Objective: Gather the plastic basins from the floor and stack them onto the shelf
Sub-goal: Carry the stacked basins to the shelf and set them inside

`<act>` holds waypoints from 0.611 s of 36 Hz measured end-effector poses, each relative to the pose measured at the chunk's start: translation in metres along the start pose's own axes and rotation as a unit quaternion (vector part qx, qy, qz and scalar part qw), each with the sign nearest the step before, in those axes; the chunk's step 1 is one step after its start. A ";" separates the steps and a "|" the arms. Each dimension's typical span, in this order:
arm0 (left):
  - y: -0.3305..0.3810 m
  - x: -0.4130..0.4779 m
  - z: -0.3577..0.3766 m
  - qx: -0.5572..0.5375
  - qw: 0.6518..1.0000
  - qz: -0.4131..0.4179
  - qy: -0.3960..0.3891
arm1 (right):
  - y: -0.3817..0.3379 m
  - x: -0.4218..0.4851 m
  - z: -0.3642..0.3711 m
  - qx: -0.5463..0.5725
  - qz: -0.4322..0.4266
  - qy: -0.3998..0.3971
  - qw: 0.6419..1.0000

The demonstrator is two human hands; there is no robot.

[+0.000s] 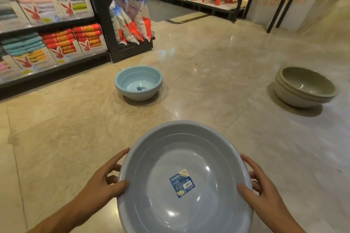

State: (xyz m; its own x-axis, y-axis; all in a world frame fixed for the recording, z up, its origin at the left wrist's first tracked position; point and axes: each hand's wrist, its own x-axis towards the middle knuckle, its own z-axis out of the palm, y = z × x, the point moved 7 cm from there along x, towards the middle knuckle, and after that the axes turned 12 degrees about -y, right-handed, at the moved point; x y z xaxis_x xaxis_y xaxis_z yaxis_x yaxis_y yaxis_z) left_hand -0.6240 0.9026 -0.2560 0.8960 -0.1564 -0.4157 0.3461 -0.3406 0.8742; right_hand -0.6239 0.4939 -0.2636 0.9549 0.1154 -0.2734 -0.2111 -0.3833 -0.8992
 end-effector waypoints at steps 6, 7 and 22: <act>0.168 -0.086 -0.063 -0.023 0.999 0.000 0.040 | -0.186 -0.044 -0.055 0.008 -0.018 -0.010 1.000; 0.198 -0.104 -0.074 -0.032 0.999 -0.003 0.044 | -0.220 -0.054 -0.066 0.010 -0.021 -0.008 1.000; 0.499 -0.386 -0.184 -0.096 0.981 -0.016 0.169 | -0.598 -0.217 -0.132 0.014 -0.007 -0.038 0.999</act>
State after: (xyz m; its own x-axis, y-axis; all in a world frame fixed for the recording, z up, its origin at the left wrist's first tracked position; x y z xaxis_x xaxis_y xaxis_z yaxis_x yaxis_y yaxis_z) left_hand -0.7460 0.9638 0.3871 0.9134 0.1785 -0.3658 0.3931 -0.1544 0.9064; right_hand -0.6777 0.5772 0.3785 0.9393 0.1909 -0.2849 -0.2043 -0.3557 -0.9120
